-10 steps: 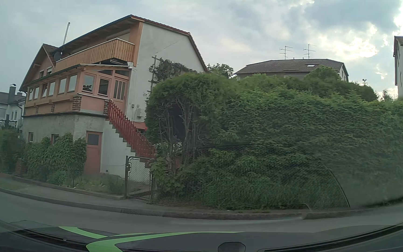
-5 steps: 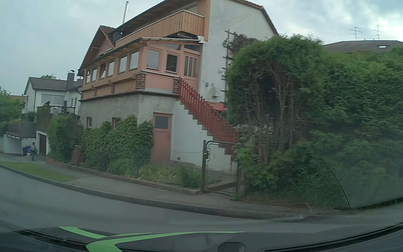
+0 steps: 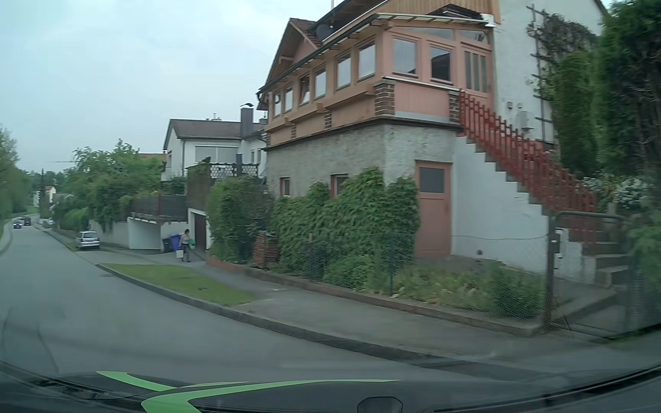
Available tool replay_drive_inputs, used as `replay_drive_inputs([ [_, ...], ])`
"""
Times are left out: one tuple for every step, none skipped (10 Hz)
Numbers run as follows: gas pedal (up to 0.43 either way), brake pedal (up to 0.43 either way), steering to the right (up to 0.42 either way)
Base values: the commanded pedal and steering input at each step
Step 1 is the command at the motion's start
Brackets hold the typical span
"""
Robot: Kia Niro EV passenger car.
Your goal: Follow the waypoints while adhering to traffic rules and regulations
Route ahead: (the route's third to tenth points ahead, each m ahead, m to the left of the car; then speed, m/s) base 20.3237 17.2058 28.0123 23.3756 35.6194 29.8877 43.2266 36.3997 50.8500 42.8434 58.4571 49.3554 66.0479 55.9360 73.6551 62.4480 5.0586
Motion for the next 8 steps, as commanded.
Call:
replay_drive_inputs([
  [0.157, 0.0, -0.525],
  [0.15, 0.0, -0.505],
  [0.138, 0.0, -0.478],
  [0.13, 0.0, -0.453],
  [0.13, 0.0, -0.421],
  [0.118, 0.0, -0.384],
  [0.118, 0.0, -0.346],
  [0.118, 0.0, -0.311],
])
